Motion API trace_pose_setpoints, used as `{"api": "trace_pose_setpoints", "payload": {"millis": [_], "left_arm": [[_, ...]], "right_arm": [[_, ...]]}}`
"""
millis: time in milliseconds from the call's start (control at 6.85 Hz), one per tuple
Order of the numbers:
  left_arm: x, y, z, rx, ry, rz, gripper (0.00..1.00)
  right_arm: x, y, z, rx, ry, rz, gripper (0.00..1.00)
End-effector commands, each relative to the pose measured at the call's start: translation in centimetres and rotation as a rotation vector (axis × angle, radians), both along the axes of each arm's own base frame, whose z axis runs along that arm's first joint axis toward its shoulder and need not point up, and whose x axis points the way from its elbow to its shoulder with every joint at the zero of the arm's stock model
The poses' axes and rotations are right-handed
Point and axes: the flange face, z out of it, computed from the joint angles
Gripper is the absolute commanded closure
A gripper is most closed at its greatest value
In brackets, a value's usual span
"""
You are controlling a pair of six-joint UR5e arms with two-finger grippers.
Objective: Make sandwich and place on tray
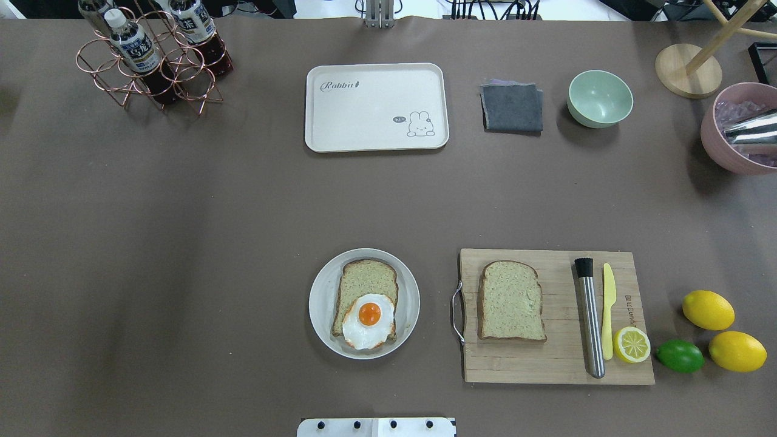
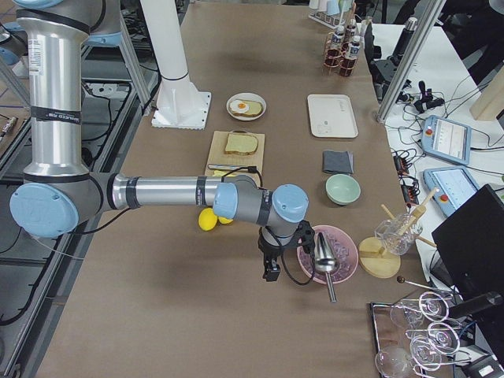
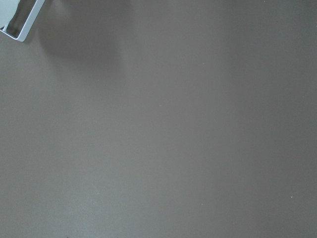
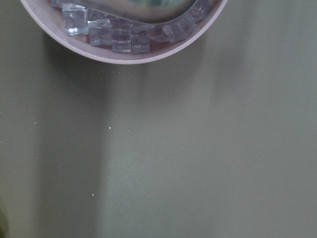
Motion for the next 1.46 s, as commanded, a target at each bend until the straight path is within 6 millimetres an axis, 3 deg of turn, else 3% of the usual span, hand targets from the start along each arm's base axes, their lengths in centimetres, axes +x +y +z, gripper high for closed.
{"api": "trace_pose_setpoints", "payload": {"millis": [0,1314], "left_arm": [[0.00,0.08,-0.39,0.008,0.001,0.000,0.01],[0.01,0.08,-0.94,0.020,0.003,0.000,0.01]], "right_arm": [[0.01,-0.29,-1.35,-0.044,0.016,0.100,0.00],[-0.04,-0.32,-1.76,-0.039,0.009,0.101,0.00]]}}
